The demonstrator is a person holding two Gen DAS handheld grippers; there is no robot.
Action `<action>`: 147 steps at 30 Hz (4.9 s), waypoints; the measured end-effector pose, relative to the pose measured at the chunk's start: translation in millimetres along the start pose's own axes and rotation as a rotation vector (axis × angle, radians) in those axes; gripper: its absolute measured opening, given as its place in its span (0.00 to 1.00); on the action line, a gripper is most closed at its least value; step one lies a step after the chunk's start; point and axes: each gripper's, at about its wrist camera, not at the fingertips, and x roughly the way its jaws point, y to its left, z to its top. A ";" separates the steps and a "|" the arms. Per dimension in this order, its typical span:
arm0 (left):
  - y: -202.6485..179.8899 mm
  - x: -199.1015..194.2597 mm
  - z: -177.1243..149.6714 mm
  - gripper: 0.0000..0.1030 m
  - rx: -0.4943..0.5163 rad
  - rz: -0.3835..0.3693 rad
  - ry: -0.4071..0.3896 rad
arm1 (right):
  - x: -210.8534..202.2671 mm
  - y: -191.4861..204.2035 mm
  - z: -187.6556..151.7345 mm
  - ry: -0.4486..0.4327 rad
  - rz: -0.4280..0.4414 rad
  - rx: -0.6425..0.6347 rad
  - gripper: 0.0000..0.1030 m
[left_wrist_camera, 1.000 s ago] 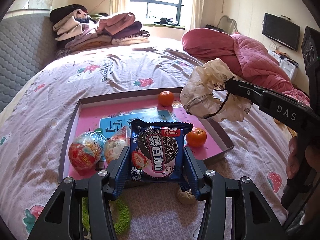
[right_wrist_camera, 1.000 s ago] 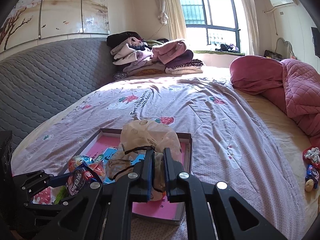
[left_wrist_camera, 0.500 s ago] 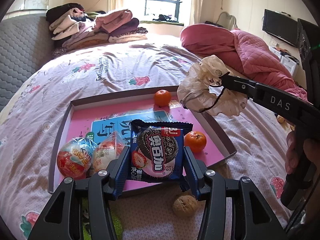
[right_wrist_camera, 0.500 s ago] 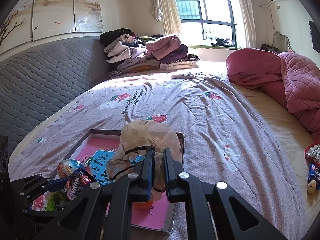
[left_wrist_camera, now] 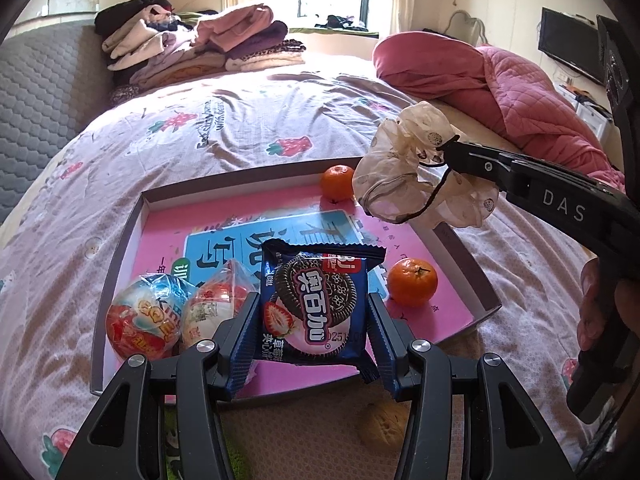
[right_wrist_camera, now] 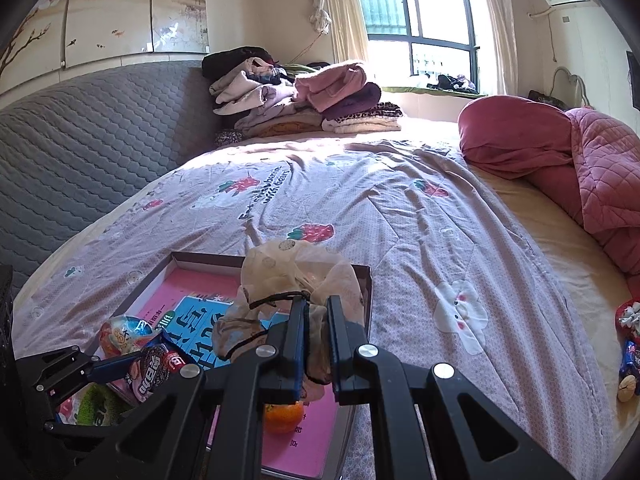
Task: Organize objects
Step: 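Lower the cookie packet into the tray with the left tool while the right tool lowers the mesh bag, then open the left tool to release the cookie packet while the right tool releases the mesh bag, then withdraw both tools from the tray back over the bedspread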
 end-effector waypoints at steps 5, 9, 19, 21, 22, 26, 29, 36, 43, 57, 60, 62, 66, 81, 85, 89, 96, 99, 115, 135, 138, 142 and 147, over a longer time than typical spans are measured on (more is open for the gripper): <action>-2.9 6.7 -0.7 0.51 0.005 0.005 0.019 | 14.9 -0.3 -4.9 0.031 -0.009 -0.006 0.10; -4.6 11.6 -0.6 0.51 0.012 0.006 0.028 | 27.0 0.0 -10.1 0.057 -0.018 -0.013 0.10; -7.0 20.6 -1.4 0.51 0.017 0.007 0.043 | 52.7 5.6 -29.6 0.132 -0.090 -0.061 0.10; -8.4 21.4 -2.1 0.51 0.022 0.006 0.042 | 56.3 4.7 -32.6 0.144 -0.096 -0.058 0.10; -8.7 21.2 -2.3 0.51 0.021 0.005 0.040 | 57.1 4.4 -33.4 0.145 -0.104 -0.057 0.11; -9.7 22.9 -1.8 0.51 0.022 -0.004 0.047 | 60.2 6.2 -35.1 0.157 -0.133 -0.083 0.11; -11.4 23.7 -2.0 0.51 0.027 -0.004 0.048 | 61.2 7.9 -35.7 0.168 -0.139 -0.088 0.11; -9.1 25.4 -2.7 0.52 0.006 -0.005 0.059 | 58.8 3.0 -33.6 0.192 -0.115 -0.044 0.19; -9.8 30.1 -2.5 0.53 0.012 0.007 0.084 | 57.8 5.6 -32.0 0.203 -0.116 -0.042 0.24; -15.2 18.3 -1.7 0.57 0.028 0.006 0.064 | 45.5 4.8 -22.9 0.176 -0.115 -0.027 0.35; -16.8 11.8 -0.9 0.58 0.032 0.008 0.054 | 43.6 3.7 -22.5 0.177 -0.113 -0.023 0.35; -17.1 6.6 -0.8 0.58 0.031 0.007 0.046 | 41.8 3.4 -22.1 0.177 -0.110 -0.018 0.35; -16.7 -3.4 -1.3 0.59 0.029 0.016 0.030 | 38.4 3.6 -21.8 0.173 -0.110 -0.014 0.35; -8.7 -30.5 -1.8 0.66 0.005 0.049 -0.006 | 20.6 12.0 -23.6 0.160 -0.080 0.003 0.43; -9.2 -37.3 -1.1 0.66 0.005 0.054 -0.017 | 11.7 10.4 -22.9 0.148 -0.079 0.017 0.47; -9.0 -46.3 0.2 0.67 0.005 0.066 -0.030 | 1.5 8.0 -22.0 0.136 -0.073 0.034 0.49; -4.1 -62.3 2.6 0.68 -0.001 0.082 -0.058 | -24.4 14.0 -15.0 0.083 -0.075 0.020 0.51; -1.2 -67.4 3.4 0.69 -0.008 0.088 -0.063 | -36.4 21.0 -10.6 0.054 -0.068 0.000 0.54; 5.7 -95.8 6.3 0.70 -0.018 0.111 -0.108 | -72.7 39.2 -5.2 -0.030 -0.069 -0.045 0.56; 16.1 -133.3 5.6 0.70 -0.024 0.159 -0.160 | -110.5 40.1 -3.1 -0.108 -0.051 -0.035 0.63; 20.8 -140.6 3.5 0.70 -0.036 0.167 -0.175 | -116.7 44.7 -5.1 -0.123 -0.058 -0.046 0.63; 29.1 -147.2 0.1 0.71 -0.057 0.164 -0.185 | -123.6 50.4 -9.2 -0.136 -0.066 -0.054 0.63; 39.3 -156.2 -9.2 0.71 -0.078 0.167 -0.201 | -133.3 57.1 -14.1 -0.180 -0.050 -0.055 0.64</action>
